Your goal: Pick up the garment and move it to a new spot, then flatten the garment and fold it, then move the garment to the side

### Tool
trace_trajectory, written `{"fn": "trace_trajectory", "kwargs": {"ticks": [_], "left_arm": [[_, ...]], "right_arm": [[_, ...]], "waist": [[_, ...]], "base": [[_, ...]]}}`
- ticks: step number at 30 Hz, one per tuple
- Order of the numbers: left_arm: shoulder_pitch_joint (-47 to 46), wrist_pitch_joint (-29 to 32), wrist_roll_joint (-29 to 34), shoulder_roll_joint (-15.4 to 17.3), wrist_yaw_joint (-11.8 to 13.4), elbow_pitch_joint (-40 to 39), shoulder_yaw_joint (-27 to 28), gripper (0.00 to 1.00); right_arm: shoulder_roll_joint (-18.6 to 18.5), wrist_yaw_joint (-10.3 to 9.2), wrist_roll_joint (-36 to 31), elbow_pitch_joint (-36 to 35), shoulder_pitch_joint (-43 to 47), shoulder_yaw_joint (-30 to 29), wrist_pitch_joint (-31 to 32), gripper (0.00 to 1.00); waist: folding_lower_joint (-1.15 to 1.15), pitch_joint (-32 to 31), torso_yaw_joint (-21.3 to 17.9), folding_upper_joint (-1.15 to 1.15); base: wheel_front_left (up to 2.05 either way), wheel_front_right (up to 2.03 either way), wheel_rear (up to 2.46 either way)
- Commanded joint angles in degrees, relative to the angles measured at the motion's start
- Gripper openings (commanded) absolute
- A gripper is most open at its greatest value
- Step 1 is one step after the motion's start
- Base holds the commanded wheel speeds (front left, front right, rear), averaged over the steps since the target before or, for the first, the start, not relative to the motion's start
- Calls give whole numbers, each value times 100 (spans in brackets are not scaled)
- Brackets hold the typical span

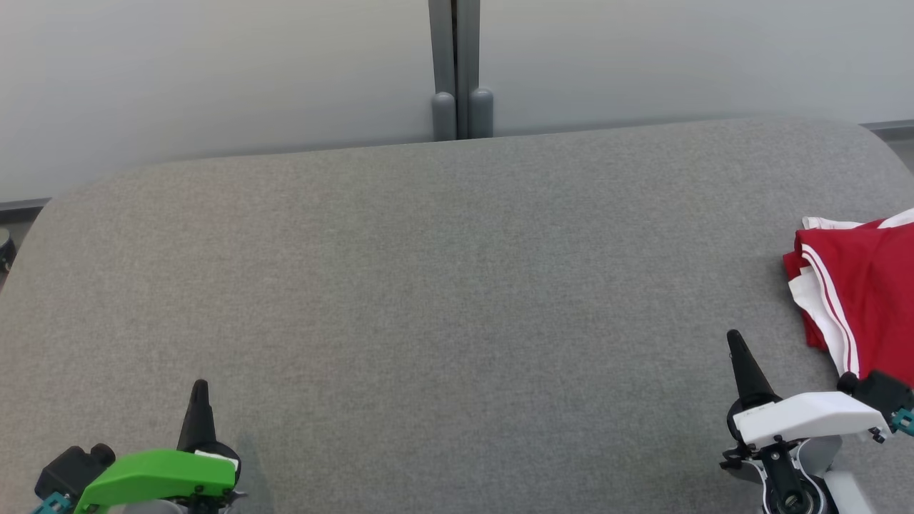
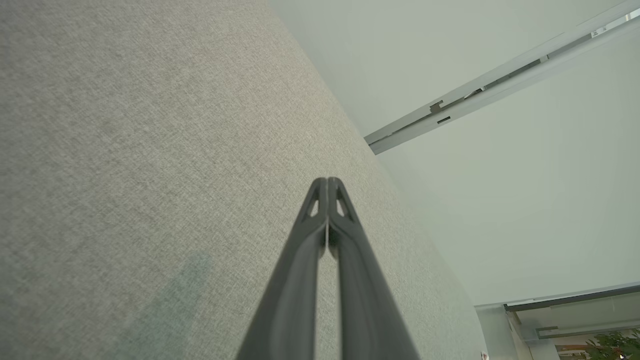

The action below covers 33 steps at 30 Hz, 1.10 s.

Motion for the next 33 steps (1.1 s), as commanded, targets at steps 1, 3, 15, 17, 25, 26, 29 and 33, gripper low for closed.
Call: {"fn": "trace_trajectory", "kwargs": {"ticks": [1,3,15,17,25,26,29,33], "left_arm": [[-153,37,-162,40,-38,-76,30,0],[-167,66,-290,41,-44,-86,42,0],[-252,252,-966,46,-77,-148,111,0],[-270,280,-1074,47,-82,-157,121,0],[-318,394,-1485,50,-102,-194,156,0],[-325,403,-1530,50,-105,-200,161,0],[-337,448,-1675,51,-110,-208,175,0],[-361,503,-1873,52,-122,-224,194,0]], "right_arm": [[-38,-2,179,-108,0,-36,47,0],[-39,-2,299,-127,4,-45,75,0],[-43,-3,992,-237,24,-103,259,0],[-44,-2,1103,-256,28,-113,289,0],[-47,-2,1523,-322,41,-149,401,0],[-47,-2,1577,-331,43,-154,411,0],[-49,-2,1716,-354,48,-167,455,0],[-50,-3,1922,-387,55,-185,505,0]], "waist": [[0,-1,2,0],[0,-2,6,0],[0,-11,27,0],[0,-12,30,0],[0,-18,44,0],[0,-19,46,0],[0,-21,51,0],[0,-24,58,0]], "base": [[0,0,0],[0,0,0],[0,0,0],[0,0,0],[0,0,0],[0,0,0],[0,0,0],[0,0,0]]}}
